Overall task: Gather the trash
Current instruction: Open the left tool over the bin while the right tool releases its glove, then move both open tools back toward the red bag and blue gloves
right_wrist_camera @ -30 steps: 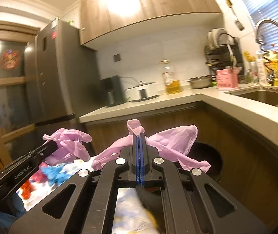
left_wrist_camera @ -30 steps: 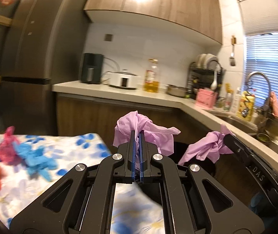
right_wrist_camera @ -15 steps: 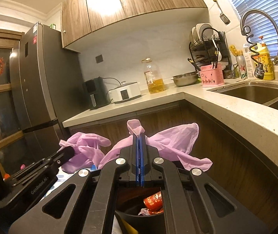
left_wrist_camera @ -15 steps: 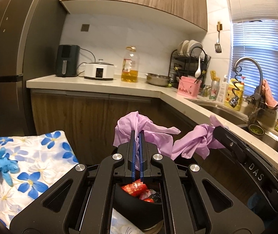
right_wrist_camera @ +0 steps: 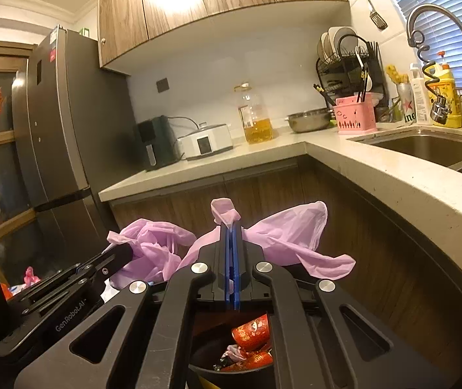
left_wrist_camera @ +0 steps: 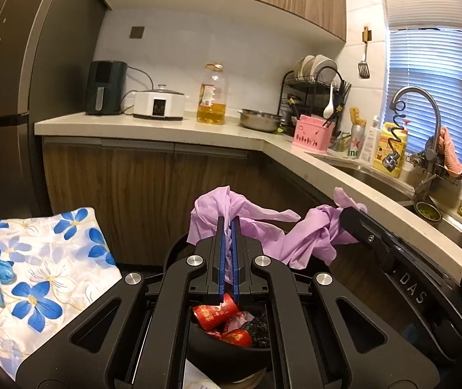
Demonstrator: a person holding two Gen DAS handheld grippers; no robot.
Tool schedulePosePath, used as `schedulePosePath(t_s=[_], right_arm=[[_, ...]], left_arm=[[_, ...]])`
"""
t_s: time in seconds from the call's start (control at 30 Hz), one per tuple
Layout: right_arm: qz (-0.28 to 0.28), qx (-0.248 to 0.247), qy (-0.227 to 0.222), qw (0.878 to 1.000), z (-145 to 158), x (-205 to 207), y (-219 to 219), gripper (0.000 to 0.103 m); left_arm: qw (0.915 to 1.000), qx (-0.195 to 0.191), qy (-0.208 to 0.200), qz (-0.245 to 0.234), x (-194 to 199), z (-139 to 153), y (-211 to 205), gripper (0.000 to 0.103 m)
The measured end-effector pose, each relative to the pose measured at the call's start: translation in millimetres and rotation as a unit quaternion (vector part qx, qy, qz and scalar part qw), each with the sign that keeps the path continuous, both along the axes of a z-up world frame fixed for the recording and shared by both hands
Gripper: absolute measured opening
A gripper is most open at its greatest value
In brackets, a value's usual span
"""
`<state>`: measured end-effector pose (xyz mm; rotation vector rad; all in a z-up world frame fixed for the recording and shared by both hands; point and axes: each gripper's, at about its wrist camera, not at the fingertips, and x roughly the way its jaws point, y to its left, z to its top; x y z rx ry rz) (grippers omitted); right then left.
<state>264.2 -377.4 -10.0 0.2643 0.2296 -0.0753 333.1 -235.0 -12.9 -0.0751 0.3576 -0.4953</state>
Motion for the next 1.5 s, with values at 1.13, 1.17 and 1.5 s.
schedulePosePath(t_s=[1.13, 1.17, 1.5], right_arm=[[-0.006, -0.005, -0.008, 1.0, 8.2, -39.1, 22.3, 0.07], [-0.004, -0.005, -0.009, 1.0, 9.1, -42.4, 25.0, 0.072], [0.0, -0.02, -0.021, 1.0, 16.9, -74.8, 60.4, 0.075]], left_arm=[[0.9947, 0.013, -0.001, 0.102, -39.3, 6.1, 60.4, 0.083], [0.9941, 0.014, 0.0, 0.107, -43.4, 7.2, 65.2, 0.083], [0.9896, 0.019, -0.007, 0.142, -80.5, 12.4, 103.7, 0.084]])
